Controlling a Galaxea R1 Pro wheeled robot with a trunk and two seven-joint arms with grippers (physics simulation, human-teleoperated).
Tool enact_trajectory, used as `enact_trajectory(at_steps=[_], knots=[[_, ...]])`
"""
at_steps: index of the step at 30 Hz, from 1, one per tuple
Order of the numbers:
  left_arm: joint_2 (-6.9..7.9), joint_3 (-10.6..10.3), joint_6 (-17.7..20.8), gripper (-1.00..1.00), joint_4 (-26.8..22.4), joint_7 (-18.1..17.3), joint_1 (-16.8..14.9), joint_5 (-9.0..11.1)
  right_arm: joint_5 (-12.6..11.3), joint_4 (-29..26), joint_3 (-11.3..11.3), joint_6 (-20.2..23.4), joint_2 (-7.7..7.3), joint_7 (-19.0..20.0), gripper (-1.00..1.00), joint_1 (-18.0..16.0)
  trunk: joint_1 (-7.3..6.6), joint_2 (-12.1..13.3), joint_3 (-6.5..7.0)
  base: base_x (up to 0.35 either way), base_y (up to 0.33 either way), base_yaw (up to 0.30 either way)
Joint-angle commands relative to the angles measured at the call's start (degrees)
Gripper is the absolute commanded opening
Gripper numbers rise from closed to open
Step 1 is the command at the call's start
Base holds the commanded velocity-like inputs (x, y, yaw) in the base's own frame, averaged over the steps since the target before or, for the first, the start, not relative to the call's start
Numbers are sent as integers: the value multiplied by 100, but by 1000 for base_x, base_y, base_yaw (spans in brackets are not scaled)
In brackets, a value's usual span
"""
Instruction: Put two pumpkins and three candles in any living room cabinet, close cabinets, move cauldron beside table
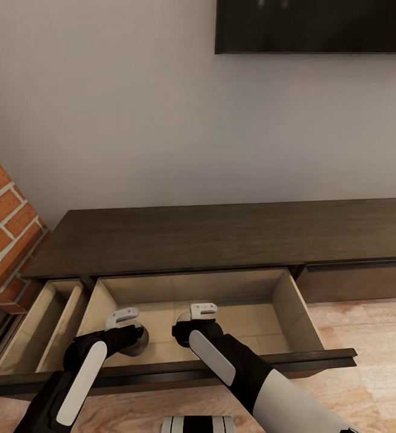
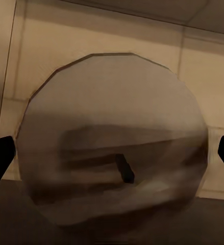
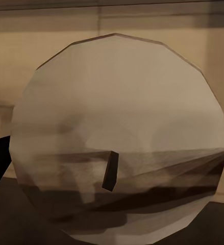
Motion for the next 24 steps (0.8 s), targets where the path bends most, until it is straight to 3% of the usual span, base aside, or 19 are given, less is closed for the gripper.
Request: enact_trajectory(at_steps=[1, 14, 19, 24], knots=[[5, -11, 9, 100, -8, 61, -3, 59, -38, -5, 10, 6, 0, -48, 100, -6, -1, -2, -5, 0, 0, 0], [5, -12, 16, 100, -37, 55, -3, 66, 17, -5, 188, -241, 0, -48, 100, -6, -1, -2, -5, 0, 0, 0], [5, -15, 17, 100, -38, 53, -3, 67, 298, 10, 603, -704, 0, -48, 100, -6, -1, -2, -5, 0, 0, 0], [5, -17, 17, 100, -38, 53, -3, 67, 390, 17, 792, -960, 0, -48, 100, -6, -1, -2, -5, 0, 0, 0]])
